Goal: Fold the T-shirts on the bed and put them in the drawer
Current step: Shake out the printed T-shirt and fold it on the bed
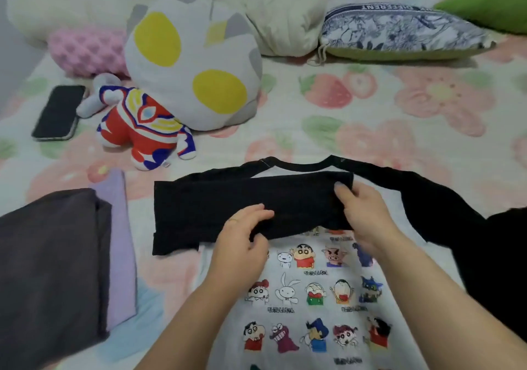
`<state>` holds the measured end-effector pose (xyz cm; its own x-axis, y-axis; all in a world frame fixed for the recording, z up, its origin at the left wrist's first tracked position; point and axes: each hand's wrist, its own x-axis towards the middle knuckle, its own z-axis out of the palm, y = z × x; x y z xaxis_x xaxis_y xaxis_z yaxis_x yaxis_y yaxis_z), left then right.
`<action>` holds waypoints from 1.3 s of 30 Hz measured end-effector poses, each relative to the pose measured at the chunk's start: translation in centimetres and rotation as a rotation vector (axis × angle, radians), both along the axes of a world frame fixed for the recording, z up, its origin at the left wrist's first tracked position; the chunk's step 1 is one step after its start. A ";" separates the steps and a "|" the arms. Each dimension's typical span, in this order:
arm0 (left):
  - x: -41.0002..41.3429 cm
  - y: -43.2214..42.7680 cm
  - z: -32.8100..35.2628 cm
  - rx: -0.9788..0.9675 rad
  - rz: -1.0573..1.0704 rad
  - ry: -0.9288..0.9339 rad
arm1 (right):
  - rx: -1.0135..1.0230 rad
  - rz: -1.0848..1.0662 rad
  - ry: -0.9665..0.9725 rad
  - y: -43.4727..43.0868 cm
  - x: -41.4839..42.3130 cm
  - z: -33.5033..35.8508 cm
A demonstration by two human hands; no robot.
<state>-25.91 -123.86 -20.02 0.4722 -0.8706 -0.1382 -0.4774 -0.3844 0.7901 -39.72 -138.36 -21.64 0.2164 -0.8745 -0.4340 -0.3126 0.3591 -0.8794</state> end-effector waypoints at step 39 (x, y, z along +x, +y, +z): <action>4.8 0.6 -8.4 0.609 -0.126 -0.641 | -0.356 -0.009 1.002 -9.8 -16.9 -7.2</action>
